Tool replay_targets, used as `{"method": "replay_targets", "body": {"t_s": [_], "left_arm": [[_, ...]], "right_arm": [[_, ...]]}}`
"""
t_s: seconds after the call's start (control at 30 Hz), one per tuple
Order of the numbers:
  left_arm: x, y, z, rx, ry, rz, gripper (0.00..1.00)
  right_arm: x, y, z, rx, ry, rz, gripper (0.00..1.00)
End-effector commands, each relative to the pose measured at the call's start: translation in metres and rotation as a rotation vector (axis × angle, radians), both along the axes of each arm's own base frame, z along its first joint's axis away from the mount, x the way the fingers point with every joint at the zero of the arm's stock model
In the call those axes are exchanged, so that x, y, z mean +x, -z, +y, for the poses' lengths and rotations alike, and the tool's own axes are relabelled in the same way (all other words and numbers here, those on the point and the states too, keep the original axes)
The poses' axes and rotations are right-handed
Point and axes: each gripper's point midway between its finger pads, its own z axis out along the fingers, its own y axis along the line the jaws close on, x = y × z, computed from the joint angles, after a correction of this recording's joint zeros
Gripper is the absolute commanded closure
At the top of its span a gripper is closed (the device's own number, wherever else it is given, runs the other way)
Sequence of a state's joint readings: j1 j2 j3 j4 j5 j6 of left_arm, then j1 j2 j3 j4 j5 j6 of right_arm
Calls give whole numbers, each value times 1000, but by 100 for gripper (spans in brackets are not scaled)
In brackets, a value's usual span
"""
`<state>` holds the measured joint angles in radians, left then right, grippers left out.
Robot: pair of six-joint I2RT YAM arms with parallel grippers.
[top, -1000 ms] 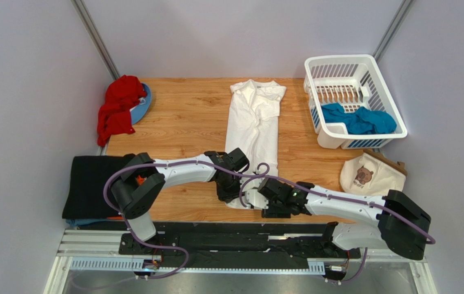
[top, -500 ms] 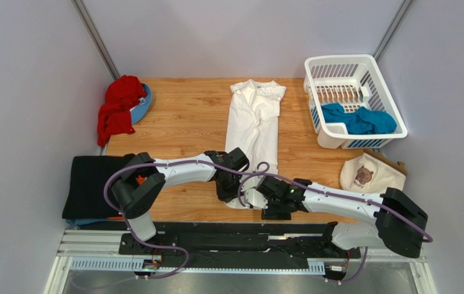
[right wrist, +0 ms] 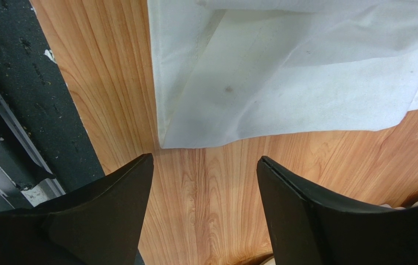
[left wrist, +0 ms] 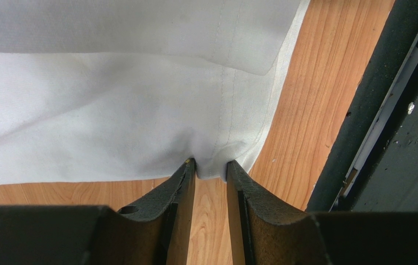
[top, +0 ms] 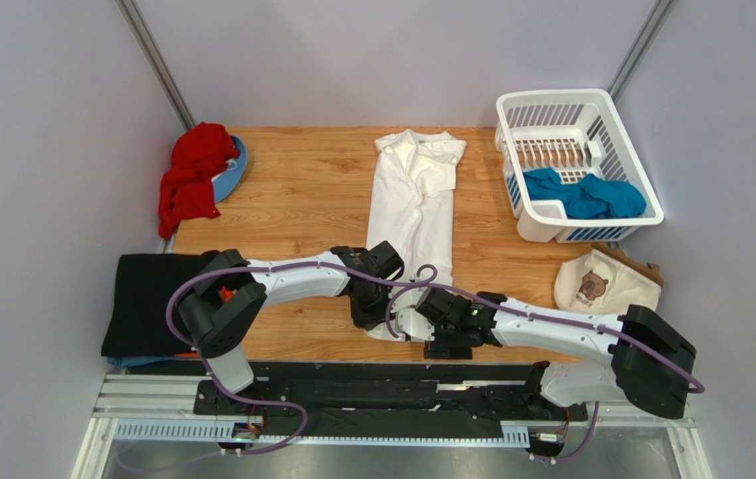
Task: Fold and stack the t-shirts
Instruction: Fold the tshirt
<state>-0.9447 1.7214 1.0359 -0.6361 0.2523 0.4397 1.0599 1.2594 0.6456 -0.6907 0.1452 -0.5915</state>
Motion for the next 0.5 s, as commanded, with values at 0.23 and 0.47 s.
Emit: {"method": "replay_targets", "body": {"t_s": [0.23,0.47], "left_arm": [[2,13,-2,3,8,93,64],[-2,10,-5,-15,28,149,64]], "right_arm": [[19,-40,54,252,-54,-198,25],[14,-43,49,237,-90,-268,25]]}}
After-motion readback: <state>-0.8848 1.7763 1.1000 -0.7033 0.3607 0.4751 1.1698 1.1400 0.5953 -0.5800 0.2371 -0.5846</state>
